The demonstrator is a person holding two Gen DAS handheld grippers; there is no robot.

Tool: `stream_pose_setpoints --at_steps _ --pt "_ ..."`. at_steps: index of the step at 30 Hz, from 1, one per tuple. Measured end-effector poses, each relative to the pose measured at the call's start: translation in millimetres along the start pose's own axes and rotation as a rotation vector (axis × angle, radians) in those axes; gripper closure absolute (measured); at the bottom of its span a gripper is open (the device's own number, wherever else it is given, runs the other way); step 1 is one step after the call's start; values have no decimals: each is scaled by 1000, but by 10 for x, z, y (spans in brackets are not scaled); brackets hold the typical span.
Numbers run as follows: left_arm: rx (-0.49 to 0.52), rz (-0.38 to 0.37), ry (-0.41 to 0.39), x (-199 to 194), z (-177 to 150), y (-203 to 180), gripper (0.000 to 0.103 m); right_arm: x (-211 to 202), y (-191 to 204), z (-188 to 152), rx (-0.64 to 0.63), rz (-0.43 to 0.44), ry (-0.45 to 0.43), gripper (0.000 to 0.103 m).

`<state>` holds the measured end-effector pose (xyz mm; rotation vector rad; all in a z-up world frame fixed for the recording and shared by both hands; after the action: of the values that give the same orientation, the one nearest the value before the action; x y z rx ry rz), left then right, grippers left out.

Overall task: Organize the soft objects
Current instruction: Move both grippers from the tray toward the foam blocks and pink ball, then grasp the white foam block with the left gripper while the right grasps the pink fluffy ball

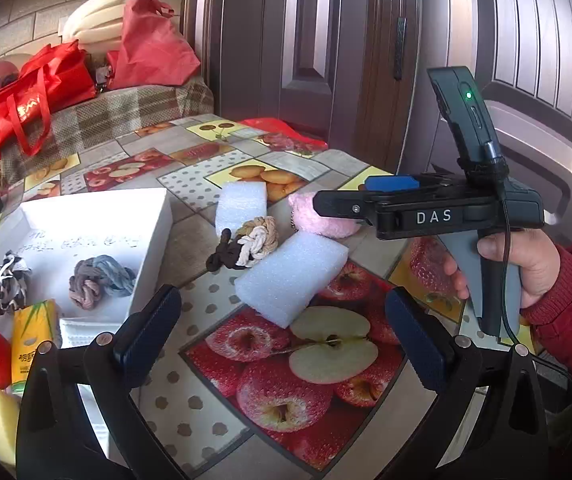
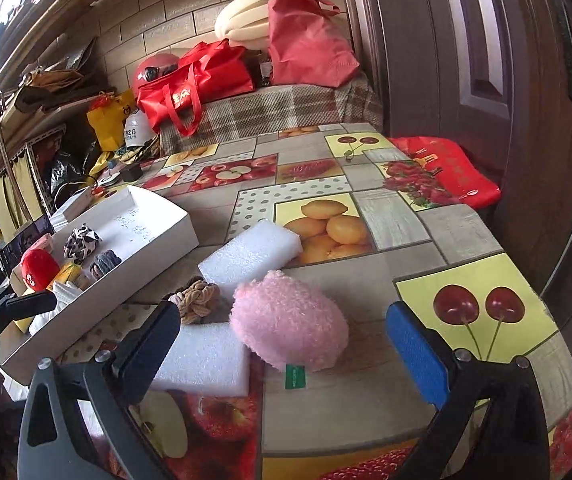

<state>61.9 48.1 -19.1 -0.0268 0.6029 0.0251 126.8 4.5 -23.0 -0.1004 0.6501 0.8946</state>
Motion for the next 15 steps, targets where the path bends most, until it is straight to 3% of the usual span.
stream_pose_setpoints --at_steps 4,6,10,15 --pt "12 67 60 231 12 -13 1 188 -49 -35 68 48 61 2" --pt "15 107 79 295 3 17 1 222 -80 -72 93 61 86 9" --pt "24 189 103 366 -26 93 1 202 -113 -77 124 78 82 10" --pt "56 210 122 431 -37 83 1 233 -59 -74 88 62 98 10"
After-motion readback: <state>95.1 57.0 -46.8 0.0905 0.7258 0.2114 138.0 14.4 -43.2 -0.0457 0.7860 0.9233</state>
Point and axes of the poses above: each gripper's, at about its wrist camera, not at the fingertips, and x roughly the way its jaws point, y to its left, z to its top, the point moved 10 cm from there along x, roughly the way its jaws point, and after that the axes turned 3 degrees about z, right-handed, at the moved point
